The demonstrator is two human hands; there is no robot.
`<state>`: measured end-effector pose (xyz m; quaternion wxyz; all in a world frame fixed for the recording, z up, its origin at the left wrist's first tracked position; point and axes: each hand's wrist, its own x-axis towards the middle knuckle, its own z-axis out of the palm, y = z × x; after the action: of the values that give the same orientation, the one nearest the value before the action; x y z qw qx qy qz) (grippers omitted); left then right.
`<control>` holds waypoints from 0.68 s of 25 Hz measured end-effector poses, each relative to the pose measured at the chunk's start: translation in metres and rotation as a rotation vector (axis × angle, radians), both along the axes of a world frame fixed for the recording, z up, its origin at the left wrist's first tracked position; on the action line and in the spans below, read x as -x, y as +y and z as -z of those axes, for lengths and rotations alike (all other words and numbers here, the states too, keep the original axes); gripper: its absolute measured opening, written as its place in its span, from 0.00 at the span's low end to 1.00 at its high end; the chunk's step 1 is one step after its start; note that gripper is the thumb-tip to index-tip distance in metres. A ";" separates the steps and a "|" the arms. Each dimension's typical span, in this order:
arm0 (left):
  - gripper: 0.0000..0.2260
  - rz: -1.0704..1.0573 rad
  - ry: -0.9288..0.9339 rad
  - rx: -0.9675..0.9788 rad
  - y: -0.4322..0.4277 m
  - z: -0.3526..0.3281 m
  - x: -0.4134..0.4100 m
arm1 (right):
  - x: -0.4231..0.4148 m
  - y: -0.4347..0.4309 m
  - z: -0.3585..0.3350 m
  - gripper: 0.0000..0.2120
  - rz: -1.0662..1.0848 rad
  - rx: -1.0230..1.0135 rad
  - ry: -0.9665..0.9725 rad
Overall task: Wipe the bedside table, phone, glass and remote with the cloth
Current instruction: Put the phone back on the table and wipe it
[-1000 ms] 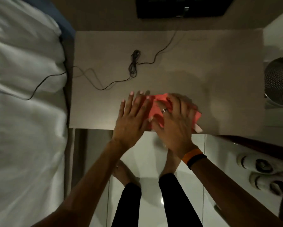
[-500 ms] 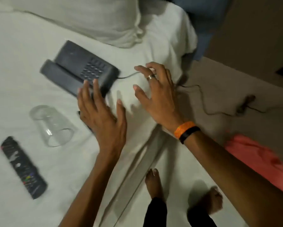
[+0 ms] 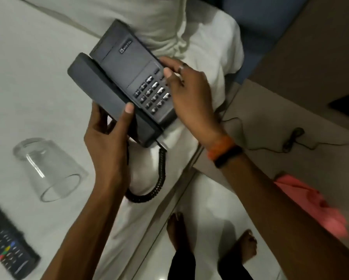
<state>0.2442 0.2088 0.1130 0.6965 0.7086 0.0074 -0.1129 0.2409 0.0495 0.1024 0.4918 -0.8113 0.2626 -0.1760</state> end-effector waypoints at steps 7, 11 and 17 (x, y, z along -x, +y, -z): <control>0.36 0.482 -0.049 -0.136 -0.106 0.009 0.058 | 0.174 -0.078 0.016 0.16 0.390 -0.238 -0.068; 0.39 0.784 -0.068 -0.338 -0.169 0.074 0.063 | 0.224 -0.107 0.089 0.23 0.563 -0.512 -0.032; 0.35 1.008 0.017 -0.423 -0.208 0.142 0.051 | 0.229 -0.118 0.158 0.26 0.652 -0.646 0.057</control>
<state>0.1933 0.0009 -0.0289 0.3981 0.7482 -0.3051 -0.4343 0.0120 -0.0688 -0.0551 0.6307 -0.4961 0.5592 -0.2083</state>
